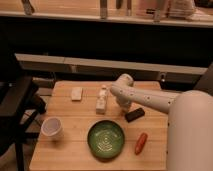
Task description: Push the eraser across the table
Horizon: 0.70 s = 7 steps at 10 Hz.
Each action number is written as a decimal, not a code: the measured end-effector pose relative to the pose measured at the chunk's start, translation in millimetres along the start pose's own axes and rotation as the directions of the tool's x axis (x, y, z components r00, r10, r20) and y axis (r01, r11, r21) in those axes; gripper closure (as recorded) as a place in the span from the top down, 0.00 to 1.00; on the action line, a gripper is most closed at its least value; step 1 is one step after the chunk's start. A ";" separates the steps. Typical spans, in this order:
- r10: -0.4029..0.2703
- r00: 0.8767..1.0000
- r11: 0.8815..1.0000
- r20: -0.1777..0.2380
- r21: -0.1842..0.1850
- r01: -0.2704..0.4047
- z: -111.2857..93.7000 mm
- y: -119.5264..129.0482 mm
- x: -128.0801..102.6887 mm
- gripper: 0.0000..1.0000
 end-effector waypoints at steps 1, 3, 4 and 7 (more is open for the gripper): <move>0.002 1.000 1.000 0.000 0.002 -0.002 -1.3 0.6 0.4 0.03; 0.002 1.000 1.000 0.001 0.002 -0.002 -1.7 1.0 0.4 0.03; 0.002 1.000 1.000 0.000 0.002 -0.002 -1.7 1.2 0.4 0.03; -0.044 0.999 0.999 -0.012 0.002 0.044 -3.6 -10.2 -5.6 0.03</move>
